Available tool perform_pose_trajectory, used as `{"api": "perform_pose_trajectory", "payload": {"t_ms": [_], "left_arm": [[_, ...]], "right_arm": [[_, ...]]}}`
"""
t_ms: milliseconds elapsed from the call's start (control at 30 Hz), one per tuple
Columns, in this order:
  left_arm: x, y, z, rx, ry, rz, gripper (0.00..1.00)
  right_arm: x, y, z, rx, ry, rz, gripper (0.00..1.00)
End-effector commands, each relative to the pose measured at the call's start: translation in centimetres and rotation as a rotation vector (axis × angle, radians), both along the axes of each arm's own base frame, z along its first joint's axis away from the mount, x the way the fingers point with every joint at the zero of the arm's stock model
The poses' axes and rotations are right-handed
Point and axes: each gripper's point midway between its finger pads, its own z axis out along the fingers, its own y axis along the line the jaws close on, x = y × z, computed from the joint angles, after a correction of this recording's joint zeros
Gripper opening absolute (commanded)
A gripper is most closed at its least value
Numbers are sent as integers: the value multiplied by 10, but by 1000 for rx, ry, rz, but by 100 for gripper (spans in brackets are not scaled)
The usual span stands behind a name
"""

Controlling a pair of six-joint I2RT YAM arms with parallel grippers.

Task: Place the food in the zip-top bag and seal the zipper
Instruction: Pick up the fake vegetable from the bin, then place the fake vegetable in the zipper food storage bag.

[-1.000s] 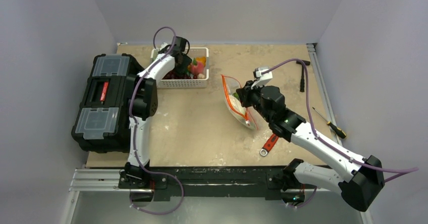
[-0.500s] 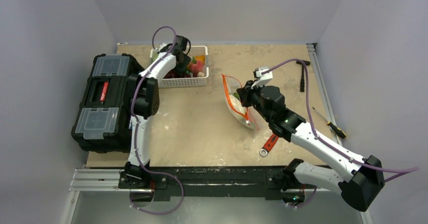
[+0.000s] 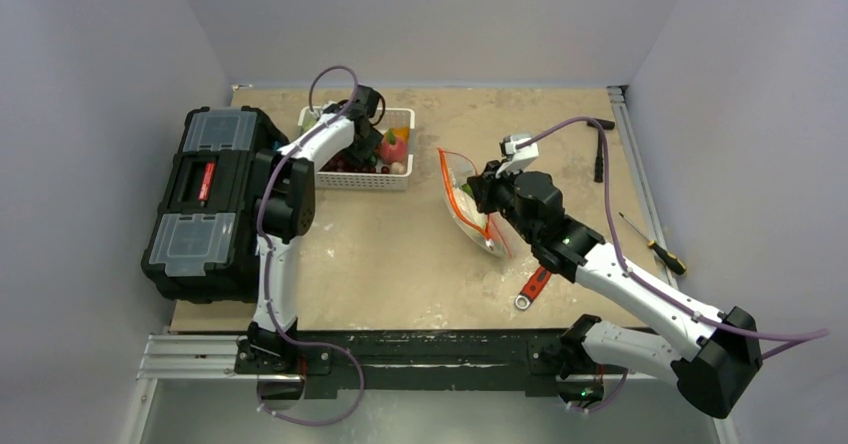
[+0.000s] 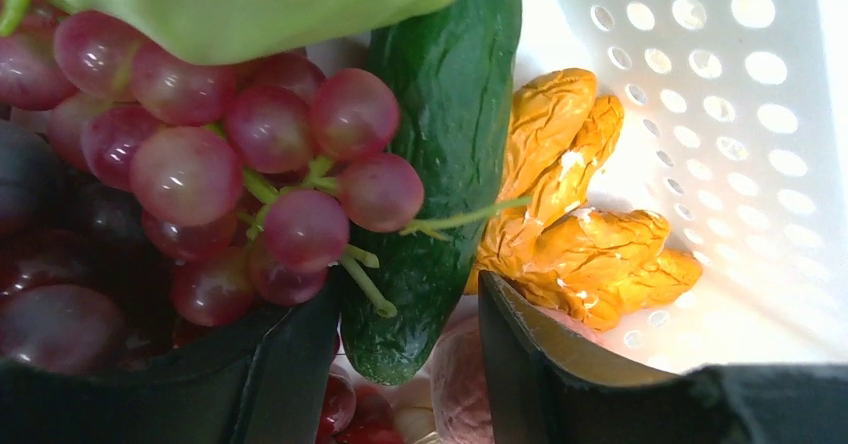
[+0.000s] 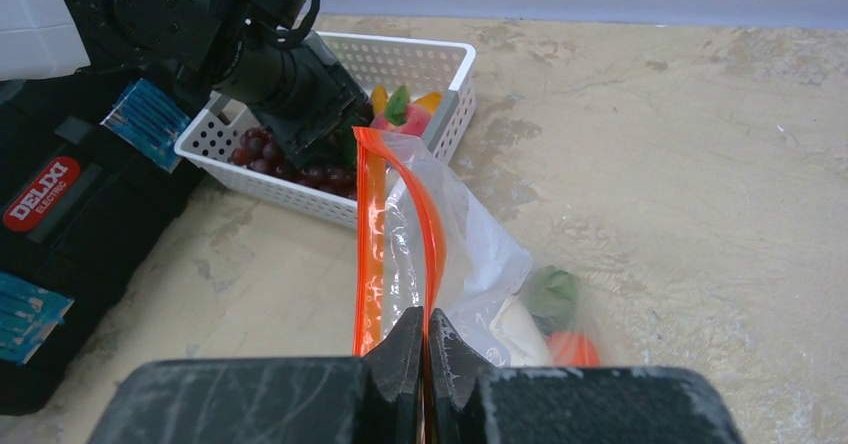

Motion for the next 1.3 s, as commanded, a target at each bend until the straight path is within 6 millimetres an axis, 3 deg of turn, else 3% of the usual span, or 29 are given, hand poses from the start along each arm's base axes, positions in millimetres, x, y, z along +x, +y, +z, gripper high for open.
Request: {"api": "perform_pose_trajectory", "payload": {"t_ms": [0,133,267,567,833,933,1033,1267], "left_arm": [[-12,8,14,110,18,-69,51],[-4,6,12,102,8,-85,35],[2,3,21,104,-23,-123,26],[3,-11,111,68,-235,-257,20],[-19,-26,159,-75,-385,-358,13],[-35,-39,182,-163,-435,-455,1],[-62,-58,205,-252,-491,-620,0],[-175,-91,220,-481,-552,-986,0]], "right_arm": [[4,-2,14,14,-56,-24,0],[4,-3,15,11,-58,-28,0],[4,-4,16,11,-59,-30,0],[4,-2,15,15,-57,-24,0],[5,0,13,12,-50,-19,0],[6,0,12,8,-46,-18,0],[5,2,12,12,-43,-7,0],[2,7,11,25,-34,19,0]]}}
